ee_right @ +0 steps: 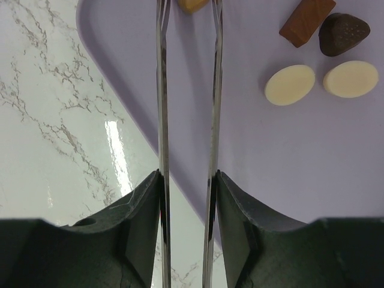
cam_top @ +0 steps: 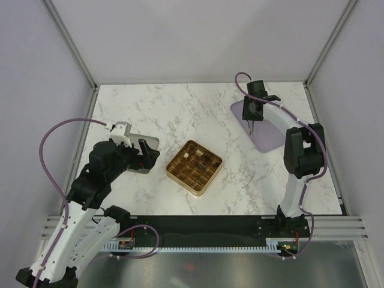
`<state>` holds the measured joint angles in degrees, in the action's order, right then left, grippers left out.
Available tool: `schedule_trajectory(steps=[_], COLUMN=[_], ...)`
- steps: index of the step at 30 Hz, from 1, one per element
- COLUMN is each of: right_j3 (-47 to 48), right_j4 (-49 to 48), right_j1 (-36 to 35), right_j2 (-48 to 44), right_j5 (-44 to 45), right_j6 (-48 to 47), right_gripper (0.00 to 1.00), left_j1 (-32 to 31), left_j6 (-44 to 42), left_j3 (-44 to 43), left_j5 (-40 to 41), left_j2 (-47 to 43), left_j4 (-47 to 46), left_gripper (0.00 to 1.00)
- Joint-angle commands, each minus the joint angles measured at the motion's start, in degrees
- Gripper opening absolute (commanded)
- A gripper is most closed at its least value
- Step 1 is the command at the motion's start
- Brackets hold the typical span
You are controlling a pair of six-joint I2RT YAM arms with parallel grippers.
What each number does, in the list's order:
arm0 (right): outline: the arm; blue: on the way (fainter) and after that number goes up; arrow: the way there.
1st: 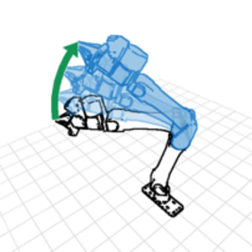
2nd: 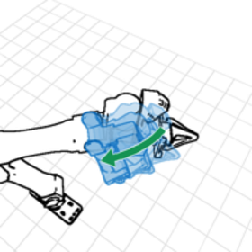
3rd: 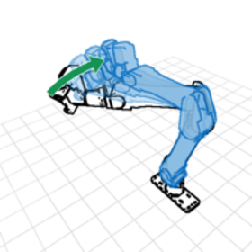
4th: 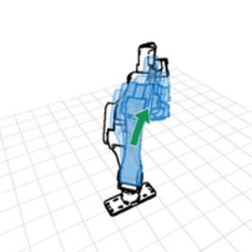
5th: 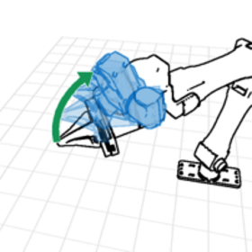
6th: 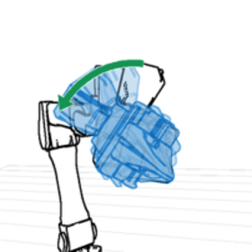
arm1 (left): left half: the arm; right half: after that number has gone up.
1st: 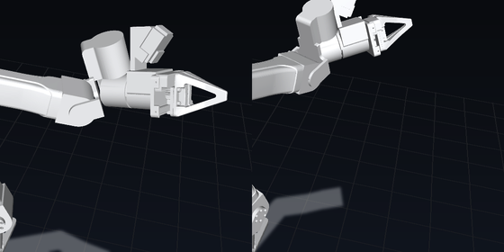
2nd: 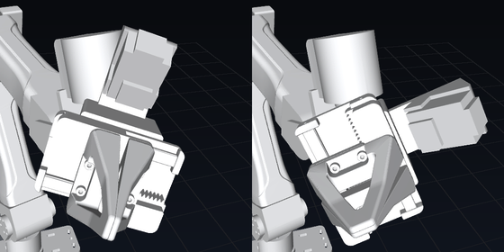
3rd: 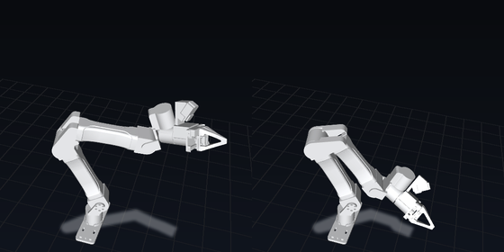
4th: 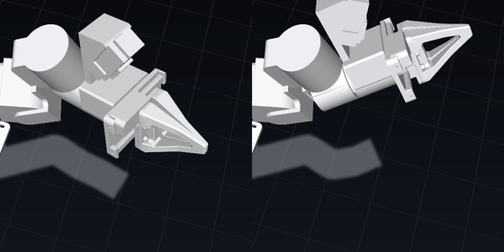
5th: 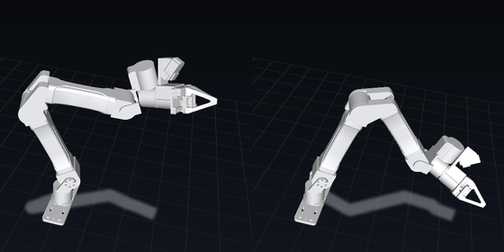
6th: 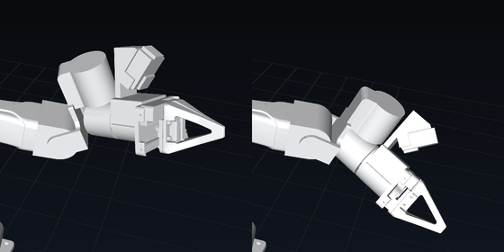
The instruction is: Pack the chocolate
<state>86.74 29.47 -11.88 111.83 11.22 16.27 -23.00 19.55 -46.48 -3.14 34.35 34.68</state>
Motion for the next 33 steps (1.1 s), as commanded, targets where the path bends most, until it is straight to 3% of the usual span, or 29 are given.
schedule_trajectory(steps=[1,19,33], right_j3=[1.3,-3.3,-7.5], right_j4=[0.1,5.7,9.9], right_j1=[0.0,-0.1,-0.8], right_j2=[-1.2,-7.1,-17.1], right_j5=[-0.5,-2.3,-8.1], right_j6=[-0.2,0.2,0.3], right_gripper=[0.47,0.41,0.40], left_j1=[-0.3,-0.3,-0.3], left_j6=[-1.5,-1.4,-1.4], left_j3=[0.1,0.1,0.1], left_j5=[0.6,0.2,0.0], left_j2=[0.0,-0.2,-0.6], left_j4=[-0.1,0.0,0.0], left_gripper=[1.00,1.00,1.00])
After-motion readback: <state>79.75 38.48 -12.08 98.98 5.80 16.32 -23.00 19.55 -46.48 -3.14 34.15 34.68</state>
